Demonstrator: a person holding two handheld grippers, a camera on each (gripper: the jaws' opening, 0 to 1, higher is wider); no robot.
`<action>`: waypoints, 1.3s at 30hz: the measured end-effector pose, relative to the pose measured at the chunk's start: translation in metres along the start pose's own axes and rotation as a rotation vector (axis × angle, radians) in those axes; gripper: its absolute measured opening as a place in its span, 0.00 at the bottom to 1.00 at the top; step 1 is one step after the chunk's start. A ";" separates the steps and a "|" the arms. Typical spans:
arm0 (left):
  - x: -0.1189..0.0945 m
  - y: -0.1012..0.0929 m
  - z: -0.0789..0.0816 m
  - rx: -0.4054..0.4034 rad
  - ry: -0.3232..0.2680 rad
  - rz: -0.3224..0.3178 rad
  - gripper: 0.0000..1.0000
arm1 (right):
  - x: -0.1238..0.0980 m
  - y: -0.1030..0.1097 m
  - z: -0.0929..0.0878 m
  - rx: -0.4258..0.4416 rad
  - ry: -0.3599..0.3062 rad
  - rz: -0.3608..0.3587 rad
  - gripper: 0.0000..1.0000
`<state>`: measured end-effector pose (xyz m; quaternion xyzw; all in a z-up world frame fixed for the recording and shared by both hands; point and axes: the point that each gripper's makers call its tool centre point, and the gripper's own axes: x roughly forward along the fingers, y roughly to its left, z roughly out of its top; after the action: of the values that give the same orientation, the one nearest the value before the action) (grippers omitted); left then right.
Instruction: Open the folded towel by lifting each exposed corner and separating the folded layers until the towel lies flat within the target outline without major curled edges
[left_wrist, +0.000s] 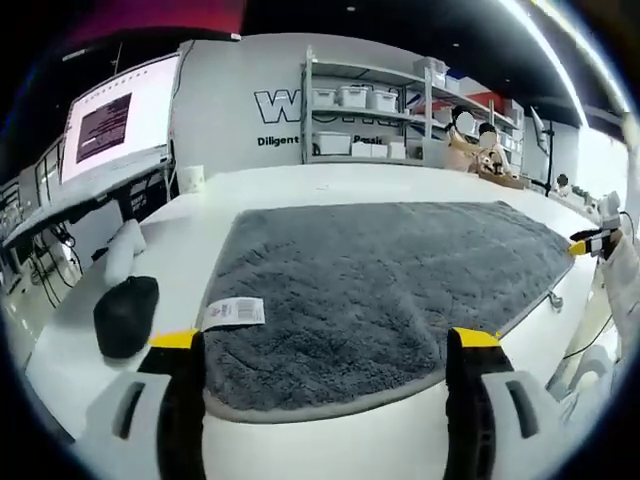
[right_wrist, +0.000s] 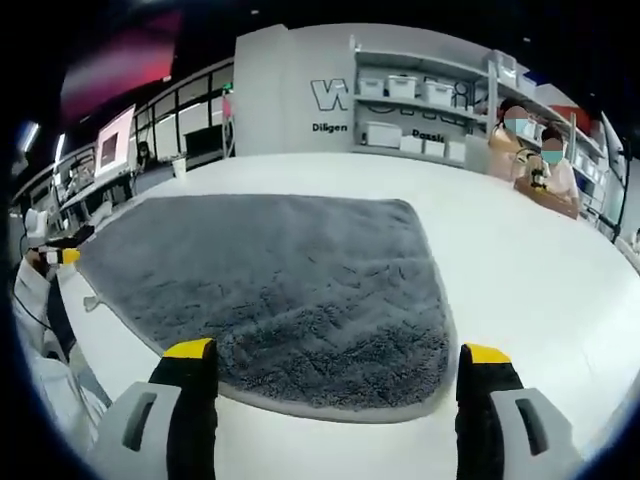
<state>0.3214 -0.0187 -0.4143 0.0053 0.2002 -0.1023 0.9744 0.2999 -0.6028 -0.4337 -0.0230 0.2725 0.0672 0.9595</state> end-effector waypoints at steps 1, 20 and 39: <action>-0.002 0.001 0.005 -0.009 -0.021 -0.005 0.99 | -0.002 -0.001 0.003 -0.002 -0.006 -0.005 0.99; -0.061 0.041 0.023 -0.051 -0.144 -0.006 0.99 | -0.035 0.020 0.034 -0.037 -0.080 0.036 0.99; -0.057 0.022 0.025 -0.067 -0.147 -0.057 0.98 | -0.034 0.028 0.025 -0.054 -0.071 0.059 0.99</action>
<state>0.2840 0.0131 -0.3696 -0.0405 0.1314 -0.1233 0.9828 0.2803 -0.5768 -0.3946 -0.0382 0.2368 0.1036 0.9653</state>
